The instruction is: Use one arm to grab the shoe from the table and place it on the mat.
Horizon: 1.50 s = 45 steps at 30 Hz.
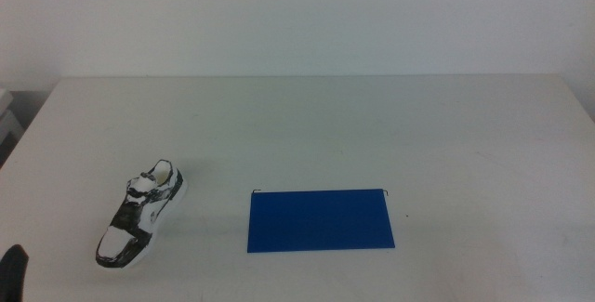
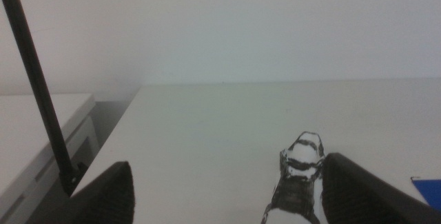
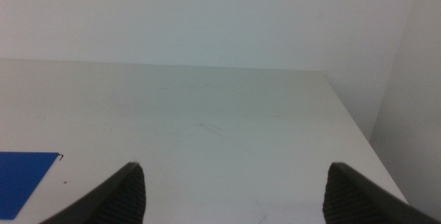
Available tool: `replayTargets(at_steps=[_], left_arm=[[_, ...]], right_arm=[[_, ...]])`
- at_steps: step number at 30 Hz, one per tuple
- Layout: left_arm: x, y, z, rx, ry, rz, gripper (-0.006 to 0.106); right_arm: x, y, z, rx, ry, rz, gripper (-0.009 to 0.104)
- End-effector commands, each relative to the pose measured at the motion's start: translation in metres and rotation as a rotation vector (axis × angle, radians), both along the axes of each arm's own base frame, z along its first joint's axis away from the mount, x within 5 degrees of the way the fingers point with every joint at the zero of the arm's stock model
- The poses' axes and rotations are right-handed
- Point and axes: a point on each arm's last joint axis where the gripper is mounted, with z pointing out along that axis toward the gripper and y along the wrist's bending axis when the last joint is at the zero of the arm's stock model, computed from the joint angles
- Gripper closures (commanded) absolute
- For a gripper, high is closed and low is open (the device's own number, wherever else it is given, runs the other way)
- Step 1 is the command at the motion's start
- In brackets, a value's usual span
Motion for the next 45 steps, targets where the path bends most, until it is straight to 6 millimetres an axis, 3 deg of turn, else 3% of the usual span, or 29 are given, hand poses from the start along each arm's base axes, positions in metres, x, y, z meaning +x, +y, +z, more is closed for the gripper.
replayTargets(at_steps=[1,6,13,17,23,27,32,45], left_arm=[[-0.004,0.0,0.025,-0.01,-0.141,0.003,0.007],[-0.001,0.0,0.059,-0.011,-0.088,-0.001,0.007],[0.008,-0.002,0.116,-0.017,0.17,-0.034,0.007],[0.021,-0.008,0.146,-0.01,0.264,-0.105,0.007],[0.059,-0.017,0.18,0.004,0.408,-0.169,0.007],[0.086,-0.021,0.182,-0.003,0.566,-0.177,0.007],[0.11,-0.026,0.17,-0.024,0.704,-0.186,0.007],[0.15,-0.029,0.144,-0.015,0.812,-0.176,0.007]], right_arm=[[-0.002,0.0,0.012,-0.024,-0.108,0.0,0.029],[-0.002,0.0,0.012,-0.024,-0.108,0.0,0.029],[-0.002,0.0,0.012,-0.024,-0.108,0.0,0.029],[-0.002,0.0,0.012,-0.024,-0.108,0.0,0.029],[-0.002,0.0,0.012,-0.024,-0.108,0.0,0.029],[-0.002,0.0,0.012,-0.024,-0.108,0.0,0.029],[-0.002,0.0,0.012,-0.024,-0.108,0.0,0.029],[-0.002,0.0,0.012,-0.024,-0.108,0.0,0.029]])
